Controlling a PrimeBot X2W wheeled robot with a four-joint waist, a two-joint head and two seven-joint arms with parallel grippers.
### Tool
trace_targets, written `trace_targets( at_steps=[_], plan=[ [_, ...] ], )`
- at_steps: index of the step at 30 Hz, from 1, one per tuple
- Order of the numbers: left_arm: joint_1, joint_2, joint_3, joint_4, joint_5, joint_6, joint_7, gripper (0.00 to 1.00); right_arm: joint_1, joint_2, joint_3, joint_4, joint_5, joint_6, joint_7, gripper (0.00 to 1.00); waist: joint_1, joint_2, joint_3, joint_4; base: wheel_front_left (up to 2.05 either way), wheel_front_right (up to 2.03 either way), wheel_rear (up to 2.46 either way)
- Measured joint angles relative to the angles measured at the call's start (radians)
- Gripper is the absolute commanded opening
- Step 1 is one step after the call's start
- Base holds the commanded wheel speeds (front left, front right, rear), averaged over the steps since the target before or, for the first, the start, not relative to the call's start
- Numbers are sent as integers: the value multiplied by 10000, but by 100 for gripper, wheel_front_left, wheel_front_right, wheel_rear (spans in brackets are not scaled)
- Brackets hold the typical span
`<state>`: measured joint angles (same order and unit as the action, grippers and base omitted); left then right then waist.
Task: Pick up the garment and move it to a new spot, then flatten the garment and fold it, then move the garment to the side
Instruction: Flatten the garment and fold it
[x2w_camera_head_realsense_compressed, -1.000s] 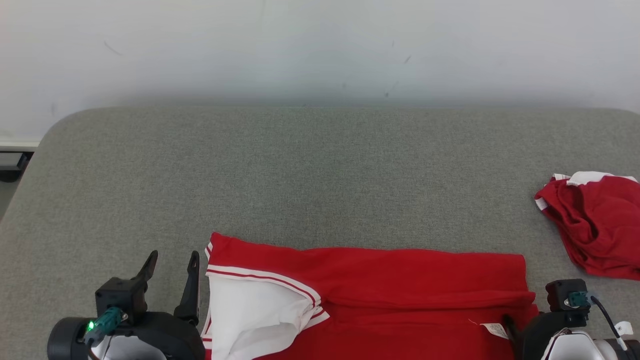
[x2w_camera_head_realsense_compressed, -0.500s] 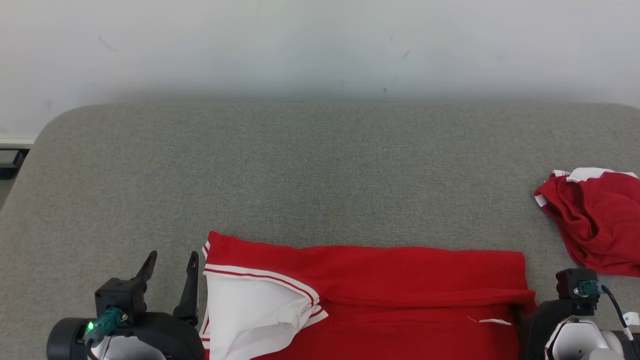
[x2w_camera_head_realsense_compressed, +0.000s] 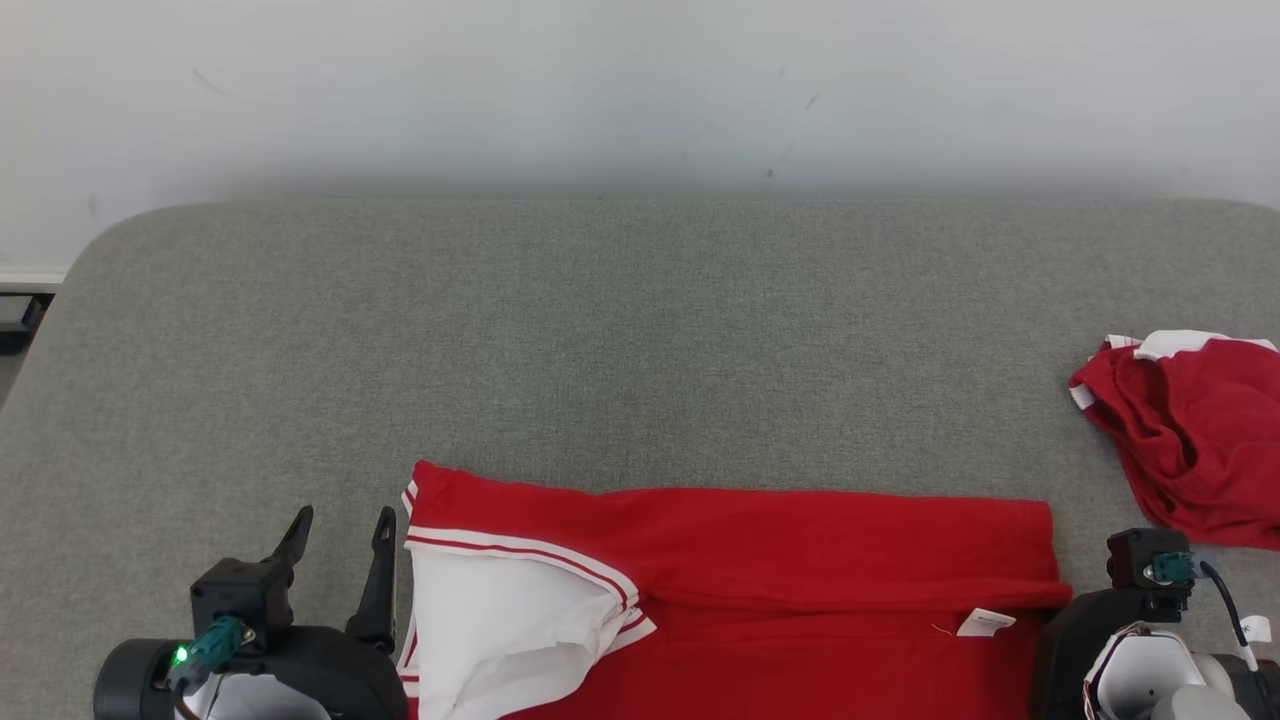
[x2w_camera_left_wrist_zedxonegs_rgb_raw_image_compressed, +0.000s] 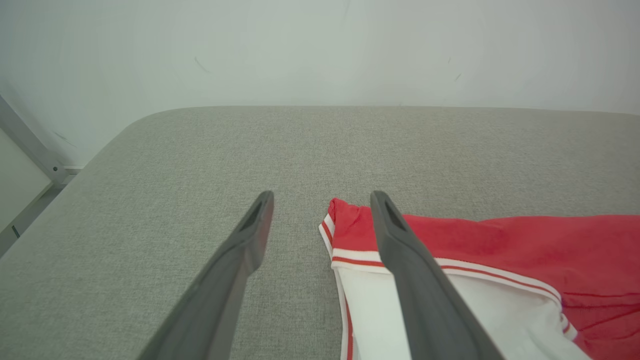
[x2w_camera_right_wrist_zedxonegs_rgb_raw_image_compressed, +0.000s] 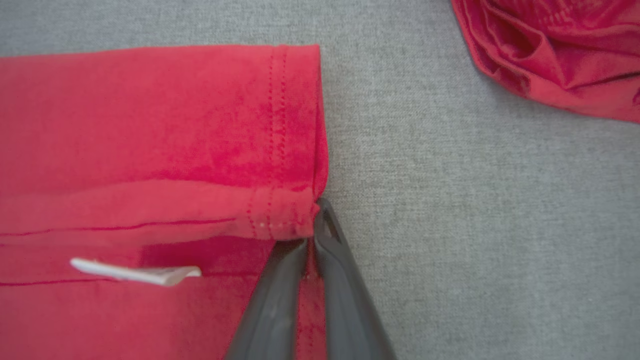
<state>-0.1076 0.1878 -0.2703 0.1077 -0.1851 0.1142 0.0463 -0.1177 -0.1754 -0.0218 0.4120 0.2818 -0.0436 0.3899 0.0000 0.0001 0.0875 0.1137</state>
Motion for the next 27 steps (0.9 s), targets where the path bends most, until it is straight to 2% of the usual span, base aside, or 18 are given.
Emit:
trace_targets(
  at_steps=[11, 15, 17, 19, 24, 27],
  plan=[
    [0, -6, 12, 46, -2, 2, -33, 100, -131, -6, -119, 184, 61, 79, -123, 0, 0, 0, -39, -65, 0, 0, 0],
    [0, -15, 15, 96, -2, 2, -42, 100, -136, -205, -466, 102, 84, -107, -253, 0, 1, 0, -75, -86, 0, 0, 0],
    [1, -12, 15, 205, -2, 2, -44, 100, -130, -575, -757, -2, 33, -280, -391, 0, 0, 0, -171, -99, 0, 0, 0],
    [4, -2, 29, 267, -2, 2, -44, 100, -121, -773, -851, -140, -35, -303, -403, 0, 0, 0, -252, -109, 0, 0, 0],
    [75, 40, 96, 286, -4, 2, -81, 100, -77, -598, -679, -838, -35, -351, -487, 0, -2, 0, -423, -164, 0, 0, 0],
    [241, 58, 134, 301, -8, 2, -84, 100, -45, -299, -257, -1400, -36, -207, -499, 0, -2, 0, -535, -234, 0, 0, 0]
  ],
)
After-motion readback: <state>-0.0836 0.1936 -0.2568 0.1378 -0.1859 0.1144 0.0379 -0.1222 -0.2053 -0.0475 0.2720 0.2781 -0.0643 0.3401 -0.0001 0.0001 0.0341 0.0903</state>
